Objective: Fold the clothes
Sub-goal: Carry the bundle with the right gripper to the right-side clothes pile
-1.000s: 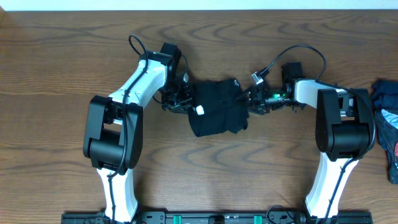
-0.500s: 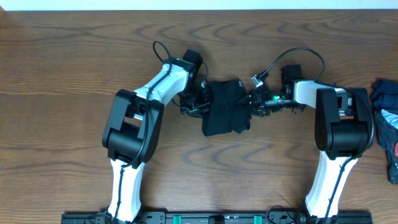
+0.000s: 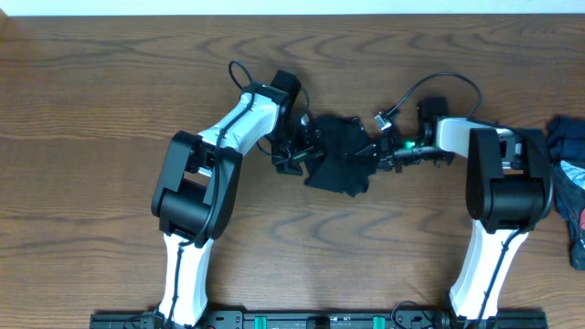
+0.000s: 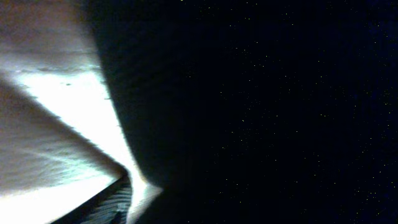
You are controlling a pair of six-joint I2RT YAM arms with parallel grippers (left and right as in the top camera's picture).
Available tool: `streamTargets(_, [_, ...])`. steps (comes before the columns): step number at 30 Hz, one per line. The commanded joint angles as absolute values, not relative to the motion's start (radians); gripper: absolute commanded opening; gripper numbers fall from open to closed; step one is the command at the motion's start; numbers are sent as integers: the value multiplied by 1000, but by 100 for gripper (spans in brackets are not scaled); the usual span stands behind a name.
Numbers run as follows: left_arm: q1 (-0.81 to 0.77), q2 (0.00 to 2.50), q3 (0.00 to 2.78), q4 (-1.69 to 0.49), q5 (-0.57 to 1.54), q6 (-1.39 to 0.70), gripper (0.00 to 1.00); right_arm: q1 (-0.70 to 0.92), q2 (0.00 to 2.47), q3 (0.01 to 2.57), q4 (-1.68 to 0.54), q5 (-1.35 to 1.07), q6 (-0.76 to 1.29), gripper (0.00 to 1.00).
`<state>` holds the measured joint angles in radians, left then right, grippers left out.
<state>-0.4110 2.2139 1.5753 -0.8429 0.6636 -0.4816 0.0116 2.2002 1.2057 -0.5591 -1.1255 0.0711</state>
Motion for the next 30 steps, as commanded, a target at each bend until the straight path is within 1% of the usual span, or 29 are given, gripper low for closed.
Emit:
streamTargets(1, [-421, 2312, 1528, -832, 542, -473, 79, -18, 2170, 1259, -632, -797, 69, 1])
streamTargets(4, [-419, 2311, 1530, -831, 542, -473, 68, -26, 2109, 1324, -722, -719, 50, 1])
streamTargets(5, [-416, 2310, 1530, -831, 542, -473, 59, -27, 2086, 1343, -744, -694, 51, 2])
streamTargets(6, [-414, 2310, 1530, -831, 542, -473, 45, -27, 2069, 1354, -756, -678, 51, 1])
streamTargets(7, [-410, 2309, 1531, -831, 542, -473, 35, -27, 2044, 1368, -768, -661, 51, 1])
streamTargets(9, [-402, 2308, 1532, -831, 542, -473, 19, -27, 1996, 1397, -793, -638, 51, 1])
streamTargets(14, [-380, 2308, 1532, -831, 542, -473, 19, -41, 1885, 1500, -870, -554, 56, 1])
streamTargets(20, [-368, 2308, 1532, -831, 542, -473, 19, -96, 1820, 1676, -1013, -453, 82, 1])
streamTargets(25, [-368, 2308, 1532, -828, 542, -465, 19, -200, 1812, 1801, -1151, -415, 98, 1])
streamTargets(30, [-369, 2308, 1532, -828, 542, -447, 19, -342, 1808, 1861, -1254, -408, 88, 1])
